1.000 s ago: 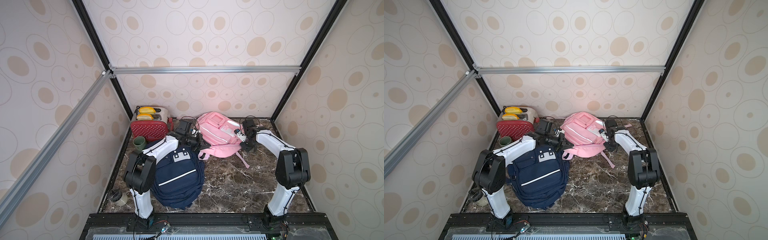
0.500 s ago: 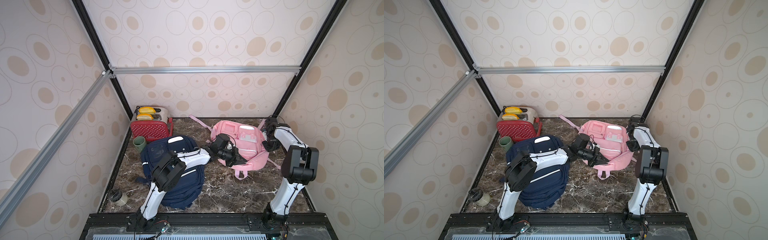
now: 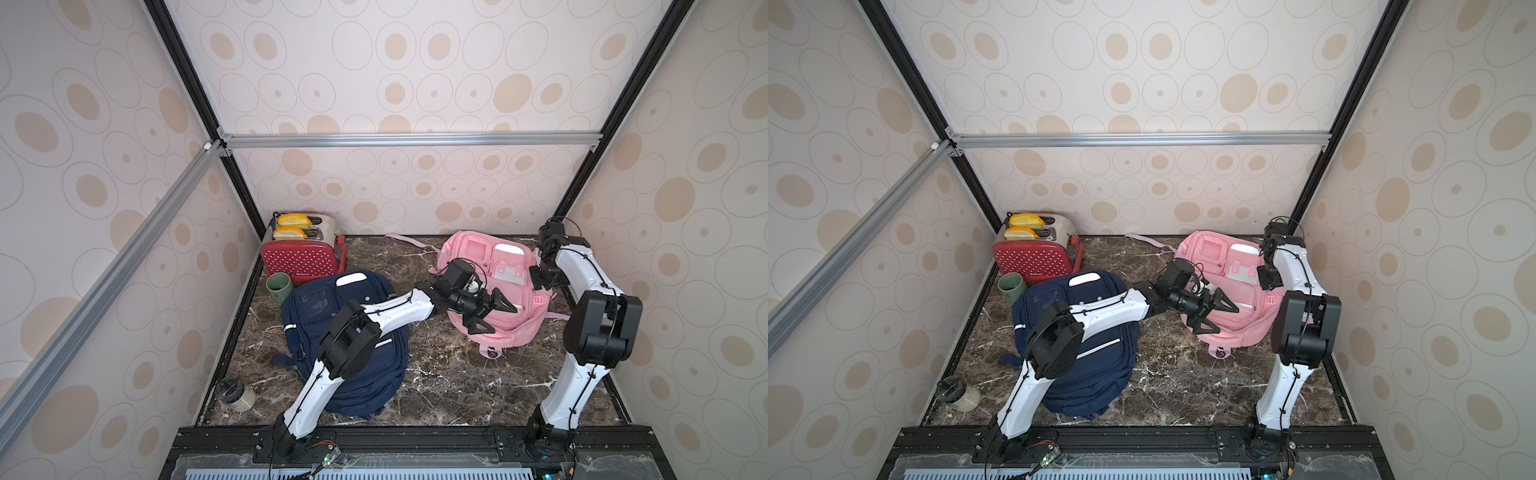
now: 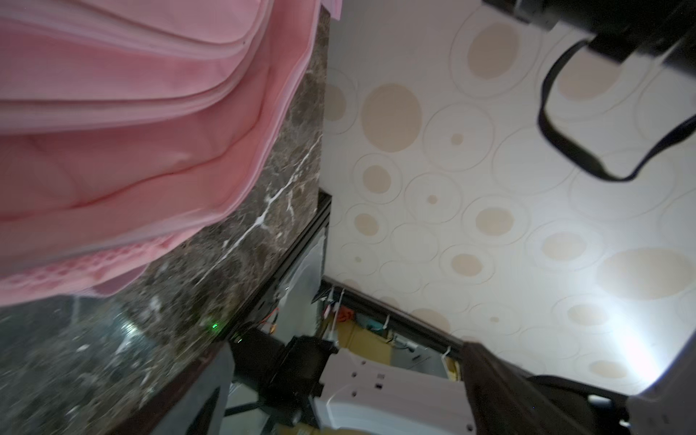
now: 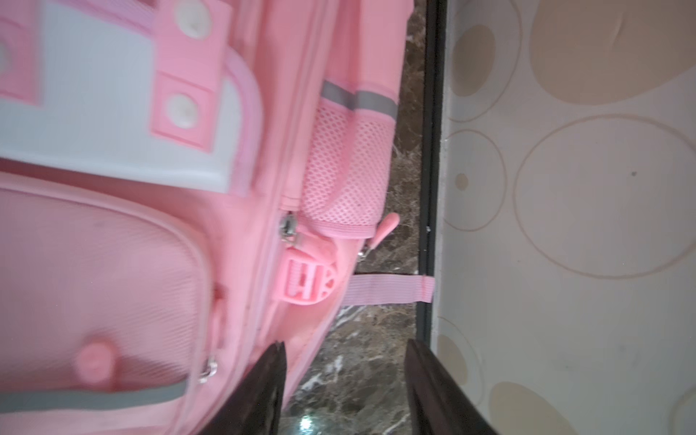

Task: Zip up the backpack
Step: Place the backpack at the corner of the board, then adjust the backpack at the center of the board.

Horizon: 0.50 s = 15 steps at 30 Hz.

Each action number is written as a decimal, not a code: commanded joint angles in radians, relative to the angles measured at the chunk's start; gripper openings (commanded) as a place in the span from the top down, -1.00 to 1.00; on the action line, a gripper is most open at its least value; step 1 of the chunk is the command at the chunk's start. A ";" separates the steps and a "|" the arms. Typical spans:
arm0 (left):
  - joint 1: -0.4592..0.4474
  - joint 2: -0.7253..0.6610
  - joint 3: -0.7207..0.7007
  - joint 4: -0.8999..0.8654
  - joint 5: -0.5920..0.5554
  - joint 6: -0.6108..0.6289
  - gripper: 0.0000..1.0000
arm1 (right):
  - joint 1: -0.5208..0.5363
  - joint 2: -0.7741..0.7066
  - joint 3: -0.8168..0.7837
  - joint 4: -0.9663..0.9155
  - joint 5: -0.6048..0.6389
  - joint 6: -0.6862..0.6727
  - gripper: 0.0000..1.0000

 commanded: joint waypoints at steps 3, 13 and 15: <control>0.144 -0.245 0.047 -0.760 -0.303 0.606 -0.98 | 0.166 -0.136 0.031 0.000 -0.389 0.126 -0.45; 0.639 -0.678 -0.222 -1.140 -0.724 0.867 -0.98 | 0.604 0.016 0.058 0.107 -0.841 0.264 -0.48; 0.727 -0.724 -0.262 -1.170 -0.758 0.904 -0.98 | 0.640 0.064 0.073 0.057 -0.862 0.242 -0.49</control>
